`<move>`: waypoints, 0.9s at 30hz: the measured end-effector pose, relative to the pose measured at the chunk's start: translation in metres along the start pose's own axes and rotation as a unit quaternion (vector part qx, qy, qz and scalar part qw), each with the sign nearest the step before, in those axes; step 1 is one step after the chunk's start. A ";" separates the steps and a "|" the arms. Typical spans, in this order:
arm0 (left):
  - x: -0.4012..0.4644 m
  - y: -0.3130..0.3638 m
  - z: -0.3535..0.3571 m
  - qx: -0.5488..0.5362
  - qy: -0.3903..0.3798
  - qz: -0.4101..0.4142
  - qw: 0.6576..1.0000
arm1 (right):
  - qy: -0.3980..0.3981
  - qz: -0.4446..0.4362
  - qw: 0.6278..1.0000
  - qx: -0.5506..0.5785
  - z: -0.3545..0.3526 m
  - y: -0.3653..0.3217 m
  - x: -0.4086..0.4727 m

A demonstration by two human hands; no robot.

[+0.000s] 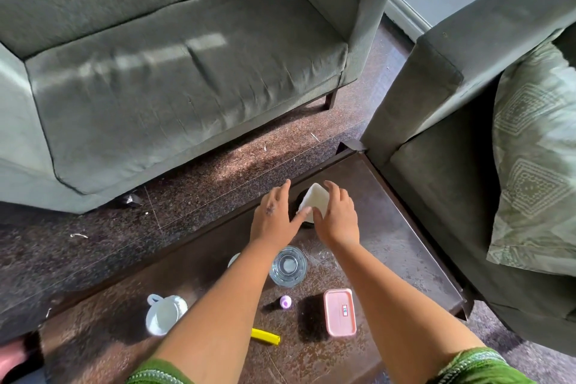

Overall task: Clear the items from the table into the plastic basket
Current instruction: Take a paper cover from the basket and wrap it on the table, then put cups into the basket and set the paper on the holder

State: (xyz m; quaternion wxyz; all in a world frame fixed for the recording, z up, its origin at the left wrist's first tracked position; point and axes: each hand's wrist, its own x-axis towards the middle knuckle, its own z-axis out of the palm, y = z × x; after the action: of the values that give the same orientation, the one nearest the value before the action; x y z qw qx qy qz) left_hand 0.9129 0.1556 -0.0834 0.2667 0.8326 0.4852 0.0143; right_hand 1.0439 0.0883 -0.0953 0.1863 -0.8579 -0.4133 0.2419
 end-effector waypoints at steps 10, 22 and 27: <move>-0.082 -0.038 -0.046 0.046 0.016 -0.110 0.993 | 0.030 -0.033 0.997 -0.063 0.000 -0.059 -0.059; -0.241 -0.107 -0.088 -0.034 0.079 -0.280 0.956 | -0.073 -0.167 0.978 -0.103 0.045 -0.136 -0.164; -0.308 -0.154 -0.087 -0.064 0.115 -0.329 0.935 | -0.149 -0.214 0.963 -0.064 0.075 -0.159 -0.208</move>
State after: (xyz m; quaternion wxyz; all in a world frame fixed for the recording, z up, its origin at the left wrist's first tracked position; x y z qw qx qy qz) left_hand 0.6028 0.0017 -0.0069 0.2515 0.6002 0.7574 0.0528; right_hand 0.7901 0.0253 -0.0196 0.1150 -0.7135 -0.6252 0.2945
